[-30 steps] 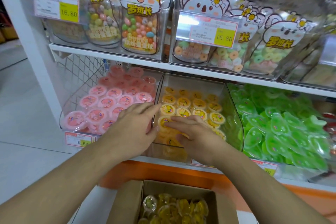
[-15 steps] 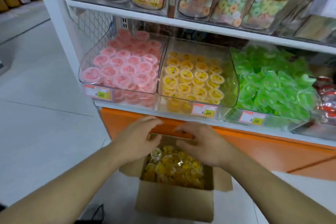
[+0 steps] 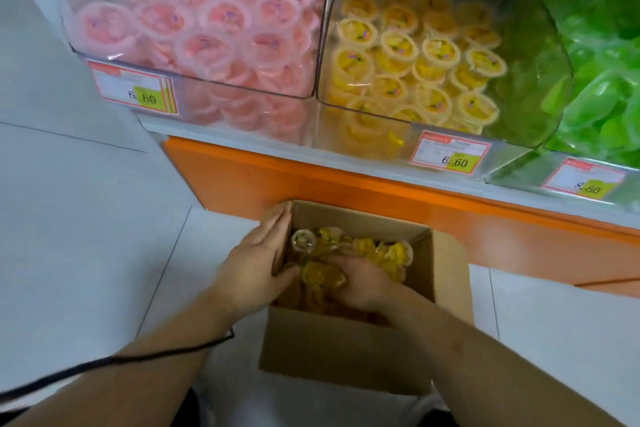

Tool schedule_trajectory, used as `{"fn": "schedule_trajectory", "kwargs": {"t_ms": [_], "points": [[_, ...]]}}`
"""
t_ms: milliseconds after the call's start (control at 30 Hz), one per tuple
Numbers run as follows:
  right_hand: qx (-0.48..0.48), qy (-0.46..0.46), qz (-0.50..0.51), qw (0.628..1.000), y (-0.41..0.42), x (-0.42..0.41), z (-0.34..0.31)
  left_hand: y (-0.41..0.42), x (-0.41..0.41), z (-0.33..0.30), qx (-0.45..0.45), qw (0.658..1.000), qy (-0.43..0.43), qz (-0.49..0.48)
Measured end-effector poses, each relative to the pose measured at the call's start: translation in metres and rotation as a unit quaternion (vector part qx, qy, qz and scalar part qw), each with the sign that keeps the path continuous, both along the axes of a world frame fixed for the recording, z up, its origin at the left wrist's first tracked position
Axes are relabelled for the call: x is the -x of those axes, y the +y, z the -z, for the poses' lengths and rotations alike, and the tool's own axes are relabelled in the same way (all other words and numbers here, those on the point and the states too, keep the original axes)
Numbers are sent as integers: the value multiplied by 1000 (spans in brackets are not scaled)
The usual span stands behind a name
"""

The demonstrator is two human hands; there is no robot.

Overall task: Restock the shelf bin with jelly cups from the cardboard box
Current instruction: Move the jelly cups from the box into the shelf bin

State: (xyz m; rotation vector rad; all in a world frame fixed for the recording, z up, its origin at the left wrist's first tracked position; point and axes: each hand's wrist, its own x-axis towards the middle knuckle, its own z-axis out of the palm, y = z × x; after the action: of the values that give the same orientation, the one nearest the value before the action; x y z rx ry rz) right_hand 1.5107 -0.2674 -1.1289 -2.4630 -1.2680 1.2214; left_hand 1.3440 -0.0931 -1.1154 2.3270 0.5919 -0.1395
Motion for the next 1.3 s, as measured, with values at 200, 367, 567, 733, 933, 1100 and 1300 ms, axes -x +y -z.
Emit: {"fn": "schedule_trajectory", "kwargs": {"t_ms": [200,367,567,733,933,1100,1300], "points": [[2,-12,-27,1000,21,2,38,3,2,16,3,1000,-6,5],[-40,-42,-14,998,18,4,38,2,1,13,-1,1000,-10,-2],[-98,-40,50,993,6,2,9,1,0,-7,-38,999,6,-4],[-132,19,93,987,3,1,-61,-2,-13,-47,-54,998,-17,-9],[-222,66,138,963,-6,-2,-166,-3,-32,-125,217,976,8,-20],[-282,139,237,919,-30,10,-226,-14,-35,-193,236,970,-61,12],[-340,146,344,863,-37,8,-272,-21,-40,-264,194,969,-151,-36]]}}
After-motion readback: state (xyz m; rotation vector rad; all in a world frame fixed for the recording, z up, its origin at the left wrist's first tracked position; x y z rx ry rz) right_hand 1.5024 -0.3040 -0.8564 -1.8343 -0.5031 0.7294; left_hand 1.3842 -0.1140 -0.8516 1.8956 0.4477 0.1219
